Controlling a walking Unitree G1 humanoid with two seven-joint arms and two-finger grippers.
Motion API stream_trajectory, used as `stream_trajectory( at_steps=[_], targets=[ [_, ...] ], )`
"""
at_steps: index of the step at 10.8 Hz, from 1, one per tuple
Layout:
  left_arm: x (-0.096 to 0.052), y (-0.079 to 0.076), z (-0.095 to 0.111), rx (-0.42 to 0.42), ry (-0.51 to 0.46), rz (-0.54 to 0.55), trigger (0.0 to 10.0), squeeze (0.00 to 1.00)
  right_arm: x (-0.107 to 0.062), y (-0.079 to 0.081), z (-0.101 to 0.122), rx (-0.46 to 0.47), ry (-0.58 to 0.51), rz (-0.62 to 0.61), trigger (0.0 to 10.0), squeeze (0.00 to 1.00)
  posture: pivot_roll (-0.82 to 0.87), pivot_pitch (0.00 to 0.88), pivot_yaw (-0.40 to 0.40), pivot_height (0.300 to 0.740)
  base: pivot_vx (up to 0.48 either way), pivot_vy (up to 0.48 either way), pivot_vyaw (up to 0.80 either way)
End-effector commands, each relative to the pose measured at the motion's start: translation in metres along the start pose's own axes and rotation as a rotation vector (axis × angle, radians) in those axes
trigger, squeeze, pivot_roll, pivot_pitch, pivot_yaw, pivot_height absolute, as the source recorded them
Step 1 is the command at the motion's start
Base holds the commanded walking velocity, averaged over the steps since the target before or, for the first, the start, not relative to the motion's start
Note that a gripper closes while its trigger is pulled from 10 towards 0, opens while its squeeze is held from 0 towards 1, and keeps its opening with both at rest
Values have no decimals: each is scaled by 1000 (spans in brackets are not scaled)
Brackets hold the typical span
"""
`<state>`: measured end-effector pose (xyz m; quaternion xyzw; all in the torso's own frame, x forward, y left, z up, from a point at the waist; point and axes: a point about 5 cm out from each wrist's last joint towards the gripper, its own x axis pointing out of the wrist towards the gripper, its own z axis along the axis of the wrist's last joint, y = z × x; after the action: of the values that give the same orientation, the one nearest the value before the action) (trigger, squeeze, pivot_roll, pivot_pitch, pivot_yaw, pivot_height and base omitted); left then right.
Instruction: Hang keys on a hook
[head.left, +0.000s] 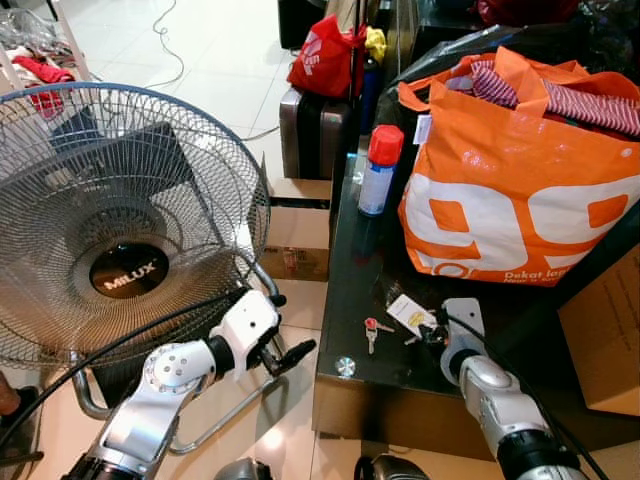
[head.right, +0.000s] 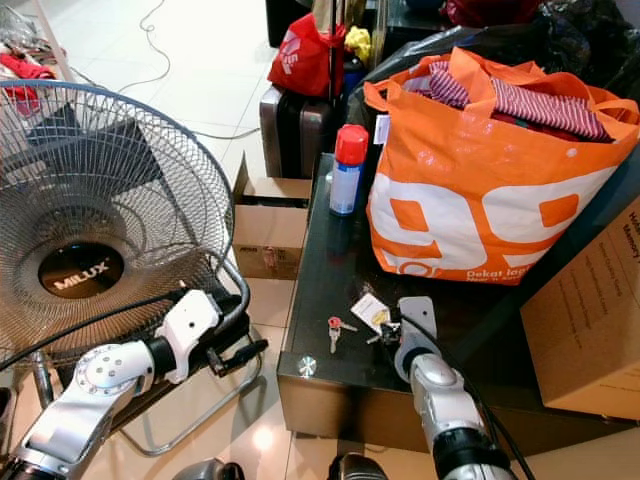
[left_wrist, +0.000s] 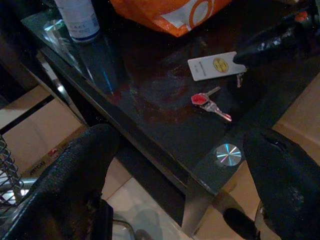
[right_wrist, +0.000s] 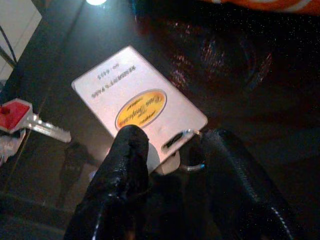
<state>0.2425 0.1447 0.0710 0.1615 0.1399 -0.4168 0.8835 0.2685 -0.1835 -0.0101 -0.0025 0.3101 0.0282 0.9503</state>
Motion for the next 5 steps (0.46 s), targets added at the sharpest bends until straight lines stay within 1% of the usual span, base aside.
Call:
stream_trajectory(
  at_steps=[1,3,4,5],
  targets=[
    [-2,-1,1,8,4,-13,10000,0,0,-5,0,28,-6,-15,10000,1000,-90,110,10,740,0,0,0],
    [-3,-1,2,10,8,-19,10000,0,3,-12,1,56,0,-65,10000,1000,-88,123,16,740,0,0,0],
    [-3,-1,2,11,9,-22,10000,0,4,-15,1,64,7,-77,10000,0,-87,126,17,740,0,0,0],
    [-3,-1,2,11,11,-25,10000,0,4,-17,-1,88,33,-83,10000,0,-89,127,17,740,0,0,0]
  ],
)
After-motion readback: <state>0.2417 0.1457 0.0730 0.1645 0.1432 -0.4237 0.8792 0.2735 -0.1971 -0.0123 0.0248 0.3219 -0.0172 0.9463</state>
